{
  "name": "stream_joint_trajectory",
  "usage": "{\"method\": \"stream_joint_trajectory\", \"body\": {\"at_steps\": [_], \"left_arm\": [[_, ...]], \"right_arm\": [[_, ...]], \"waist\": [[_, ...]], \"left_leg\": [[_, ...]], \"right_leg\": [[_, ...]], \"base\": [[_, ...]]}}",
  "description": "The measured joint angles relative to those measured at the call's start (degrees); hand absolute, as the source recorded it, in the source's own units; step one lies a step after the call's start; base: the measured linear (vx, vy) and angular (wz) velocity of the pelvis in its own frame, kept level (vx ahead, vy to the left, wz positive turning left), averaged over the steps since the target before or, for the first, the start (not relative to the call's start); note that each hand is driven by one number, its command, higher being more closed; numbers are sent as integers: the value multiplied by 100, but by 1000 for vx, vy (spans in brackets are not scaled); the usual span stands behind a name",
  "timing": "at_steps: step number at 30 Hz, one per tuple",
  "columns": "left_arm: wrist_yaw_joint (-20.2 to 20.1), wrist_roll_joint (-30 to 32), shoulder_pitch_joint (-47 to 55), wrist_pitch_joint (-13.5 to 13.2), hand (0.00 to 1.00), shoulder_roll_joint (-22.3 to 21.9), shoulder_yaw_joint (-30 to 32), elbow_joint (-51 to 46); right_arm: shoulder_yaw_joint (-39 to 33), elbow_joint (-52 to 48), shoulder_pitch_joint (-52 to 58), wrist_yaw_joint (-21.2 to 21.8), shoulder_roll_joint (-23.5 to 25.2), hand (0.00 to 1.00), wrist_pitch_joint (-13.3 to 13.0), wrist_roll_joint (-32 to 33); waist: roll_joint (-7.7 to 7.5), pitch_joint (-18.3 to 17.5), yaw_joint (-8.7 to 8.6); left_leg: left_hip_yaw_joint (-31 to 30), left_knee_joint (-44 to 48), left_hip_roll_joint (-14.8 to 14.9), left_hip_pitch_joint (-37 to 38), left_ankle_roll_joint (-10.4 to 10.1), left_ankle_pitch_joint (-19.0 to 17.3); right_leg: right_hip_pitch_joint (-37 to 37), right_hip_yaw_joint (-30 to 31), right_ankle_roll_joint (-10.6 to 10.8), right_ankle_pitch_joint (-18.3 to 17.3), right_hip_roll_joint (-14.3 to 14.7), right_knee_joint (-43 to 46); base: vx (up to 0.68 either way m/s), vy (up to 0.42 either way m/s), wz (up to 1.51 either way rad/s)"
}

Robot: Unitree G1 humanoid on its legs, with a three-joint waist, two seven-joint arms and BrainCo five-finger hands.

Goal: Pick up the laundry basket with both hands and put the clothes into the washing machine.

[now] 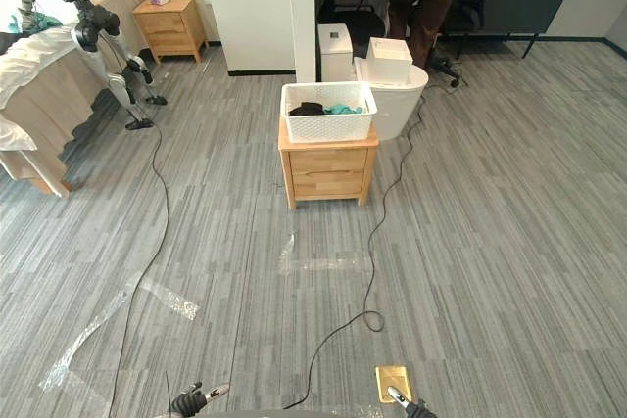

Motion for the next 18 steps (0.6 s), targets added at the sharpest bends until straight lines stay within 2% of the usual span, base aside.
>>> {"method": "stream_joint_trajectory", "body": {"at_steps": [18], "left_arm": [[-75,15,-6,-65,0,51,-11,2]], "right_arm": [[5,3,-14,9,7,0,0,0]], "waist": [[-80,42,0]], "left_leg": [[-31,-35,-9,4,-1,0]], "right_leg": [[66,-104,-3,3,-1,-90]], "base": [[-18,-16,2]]}}
